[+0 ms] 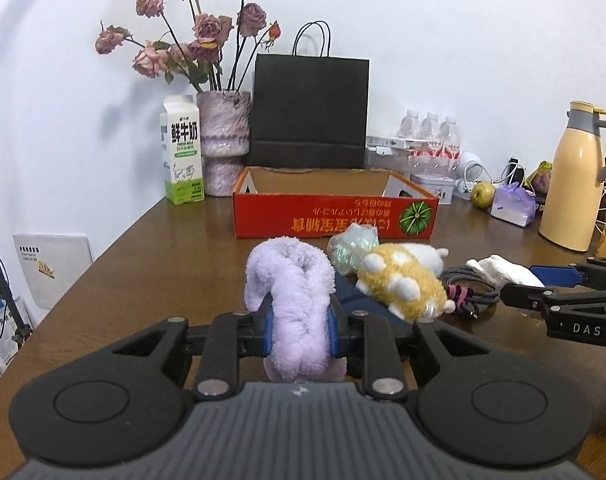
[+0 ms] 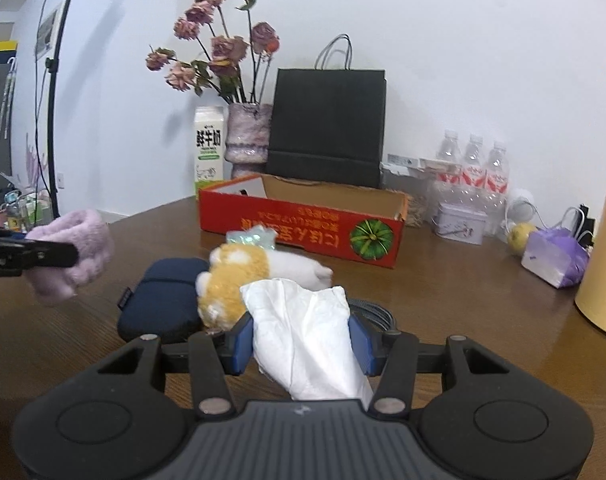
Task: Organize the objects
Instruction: 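Carry the headband with the left gripper while the right gripper carries the cloth over the box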
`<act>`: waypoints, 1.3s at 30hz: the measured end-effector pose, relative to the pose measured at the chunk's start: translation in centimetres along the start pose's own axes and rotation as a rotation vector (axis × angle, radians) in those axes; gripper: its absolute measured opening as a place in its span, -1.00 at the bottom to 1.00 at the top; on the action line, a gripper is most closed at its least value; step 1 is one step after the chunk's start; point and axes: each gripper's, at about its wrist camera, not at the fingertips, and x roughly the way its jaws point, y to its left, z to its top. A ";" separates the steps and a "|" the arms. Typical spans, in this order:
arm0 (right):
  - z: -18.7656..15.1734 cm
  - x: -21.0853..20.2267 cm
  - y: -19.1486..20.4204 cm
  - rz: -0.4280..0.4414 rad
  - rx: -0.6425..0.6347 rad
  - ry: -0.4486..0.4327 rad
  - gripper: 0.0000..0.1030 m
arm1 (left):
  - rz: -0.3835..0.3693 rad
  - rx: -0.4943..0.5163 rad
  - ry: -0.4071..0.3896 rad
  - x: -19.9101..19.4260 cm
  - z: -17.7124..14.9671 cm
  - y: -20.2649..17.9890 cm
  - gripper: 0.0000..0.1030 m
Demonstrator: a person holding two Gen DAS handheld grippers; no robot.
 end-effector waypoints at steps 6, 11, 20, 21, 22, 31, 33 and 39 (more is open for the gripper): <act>1.2 -0.3 0.3 0.006 -0.005 -0.030 -0.05 | -0.009 0.005 -0.020 0.2 1.0 -0.4 -0.52; 2.4 -0.4 0.6 0.008 -0.012 -0.059 -0.05 | -0.020 -0.001 -0.027 0.8 1.9 -0.6 -0.52; 4.4 0.3 1.1 0.010 -0.023 -0.090 -0.05 | -0.037 -0.006 -0.031 2.4 3.7 -0.9 -0.52; 4.6 0.4 1.2 0.010 -0.023 -0.092 -0.05 | -0.038 -0.004 -0.036 2.6 3.9 -0.9 -0.52; 4.8 0.5 1.2 0.010 -0.023 -0.095 -0.05 | -0.038 -0.003 -0.039 2.7 4.1 -1.0 -0.52; 6.9 2.1 1.7 0.009 -0.030 -0.108 -0.05 | -0.039 0.004 -0.047 4.5 6.1 -1.3 -0.52; 7.4 2.5 1.8 0.009 -0.031 -0.108 -0.05 | -0.040 0.005 -0.050 4.9 6.5 -1.3 -0.52; 8.6 4.0 1.8 -0.001 -0.029 -0.109 -0.05 | -0.043 -0.005 -0.052 6.2 7.5 -1.3 -0.52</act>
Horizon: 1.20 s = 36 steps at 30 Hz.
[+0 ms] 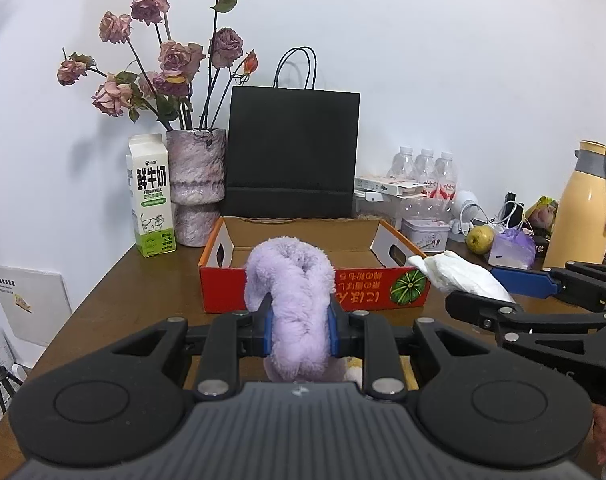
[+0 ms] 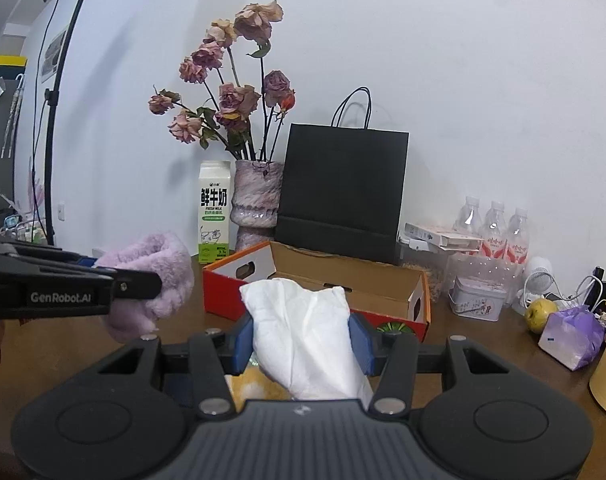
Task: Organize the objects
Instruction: 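Carry the headband with the left gripper while the right gripper carries the cloth over the box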
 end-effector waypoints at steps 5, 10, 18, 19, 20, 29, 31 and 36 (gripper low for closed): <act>0.6 1.3 -0.1 -0.001 0.004 0.003 -0.05 | -0.001 -0.001 -0.001 0.5 0.3 0.0 -0.52; 1.2 2.6 -0.3 -0.003 0.012 0.008 -0.05 | -0.001 0.000 -0.008 2.0 1.3 -0.1 -0.52; 2.3 4.5 -1.0 -0.009 0.019 0.006 -0.05 | 0.000 0.001 -0.018 3.8 2.1 0.0 -0.52; 2.4 4.7 -1.0 -0.009 0.019 0.006 -0.05 | 0.001 -0.001 -0.017 4.0 2.2 0.0 -0.52; 2.4 4.9 -1.1 -0.009 0.018 0.006 -0.05 | 0.002 -0.004 -0.017 4.2 2.3 0.1 -0.52; 3.4 7.7 -2.1 -0.008 0.029 0.010 -0.05 | 0.009 -0.021 -0.020 6.8 3.3 0.5 -0.52; 3.5 8.2 -2.3 -0.010 0.032 0.008 -0.05 | 0.008 -0.025 -0.024 7.3 3.6 0.6 -0.52; 3.9 9.3 -2.9 -0.012 0.040 0.005 -0.05 | 0.003 -0.037 -0.028 8.7 4.0 0.7 -0.52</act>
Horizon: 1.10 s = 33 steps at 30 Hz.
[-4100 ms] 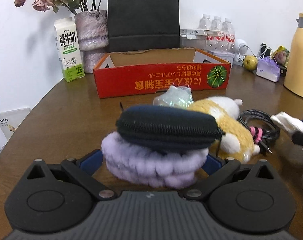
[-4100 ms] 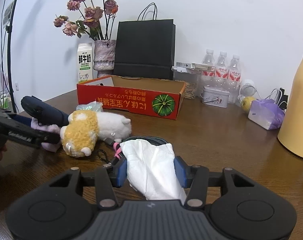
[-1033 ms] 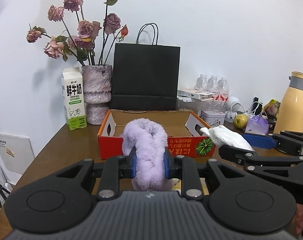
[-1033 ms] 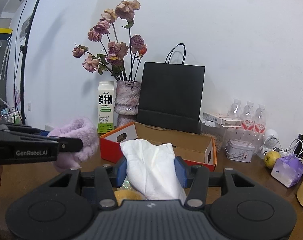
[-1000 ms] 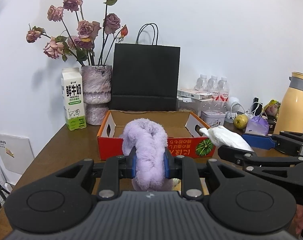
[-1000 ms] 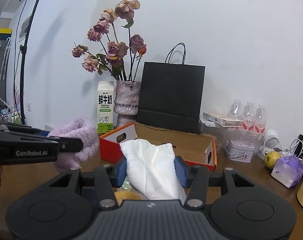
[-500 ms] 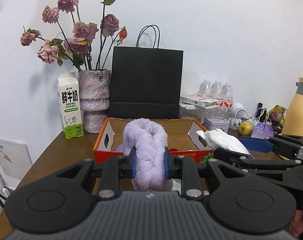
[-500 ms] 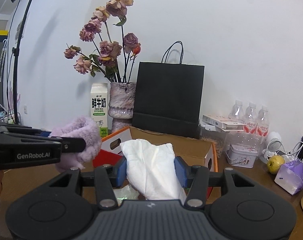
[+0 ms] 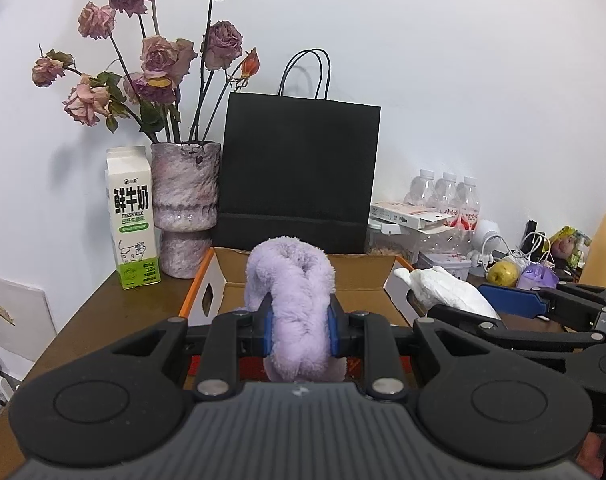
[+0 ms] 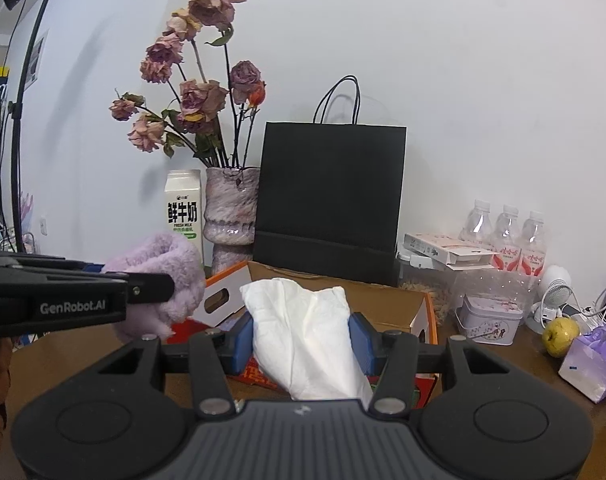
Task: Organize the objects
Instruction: 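Carry the headband with the left gripper while the right gripper carries the cloth over the box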
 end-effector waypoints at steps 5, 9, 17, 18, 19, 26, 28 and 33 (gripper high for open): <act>0.3 1.3 -0.5 0.003 0.002 0.003 -0.05 | 0.001 -0.010 -0.002 1.4 0.5 0.3 -0.52; 0.7 2.3 -0.8 0.006 0.005 0.005 -0.05 | 0.000 -0.018 -0.003 2.4 1.0 0.5 -0.52; 1.1 4.3 -1.5 0.010 0.010 0.010 -0.04 | -0.002 -0.018 -0.003 4.7 1.7 0.7 -0.52; 1.1 4.4 -1.6 0.009 0.010 0.010 -0.04 | -0.002 -0.015 -0.003 5.1 1.8 0.7 -0.52; 1.1 4.4 -1.6 0.009 0.010 0.010 -0.04 | 0.000 -0.014 -0.003 5.3 1.8 0.7 -0.52; 1.6 6.7 -2.6 0.000 0.010 0.018 -0.04 | -0.008 -0.010 0.009 7.6 2.4 0.8 -0.52; 1.7 7.4 -2.9 -0.003 0.007 0.021 -0.04 | -0.011 -0.007 0.009 8.0 2.5 0.8 -0.52; 1.9 9.1 -3.7 -0.006 0.007 0.032 -0.04 | -0.018 -0.004 0.015 9.7 3.0 1.1 -0.52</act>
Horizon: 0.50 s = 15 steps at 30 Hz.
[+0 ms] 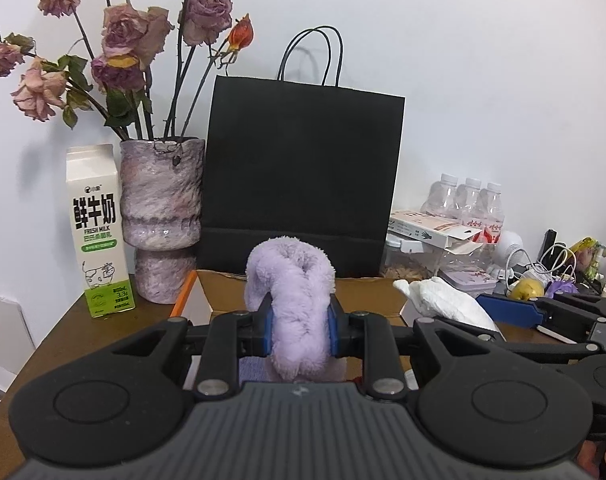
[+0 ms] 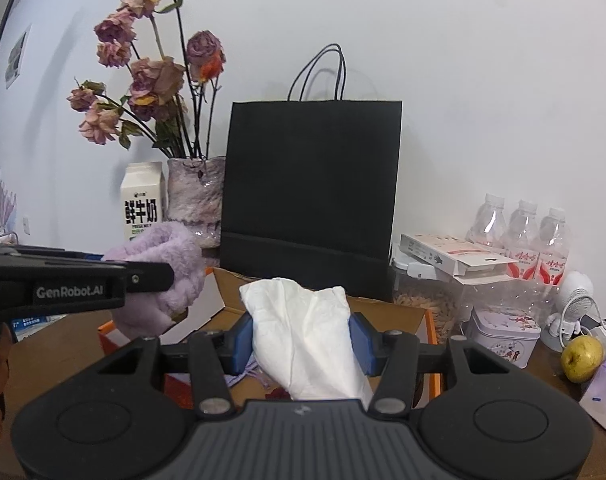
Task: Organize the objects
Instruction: 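Carry the headband with the left gripper while the right gripper carries the cloth over the box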
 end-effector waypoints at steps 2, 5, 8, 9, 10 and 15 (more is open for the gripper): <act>0.0 0.7 -0.4 -0.001 0.000 0.007 -0.04 | 0.000 0.002 0.003 0.7 0.2 0.2 -0.52; 0.1 1.6 -0.9 -0.006 0.003 0.019 -0.04 | -0.001 0.004 0.007 1.5 0.4 0.5 -0.51; 0.0 2.5 -1.4 -0.011 0.011 0.034 -0.04 | 0.002 0.005 0.011 2.3 0.5 0.8 -0.51; 0.0 2.8 -1.6 -0.013 0.013 0.038 -0.04 | 0.001 0.005 0.014 2.6 0.6 0.9 -0.51; -0.1 3.0 -1.7 -0.015 0.016 0.042 -0.04 | 0.001 0.004 0.016 2.8 0.6 1.0 -0.51; -0.5 4.2 -2.3 -0.011 0.032 0.058 -0.03 | 0.004 0.007 0.027 4.2 0.5 1.4 -0.51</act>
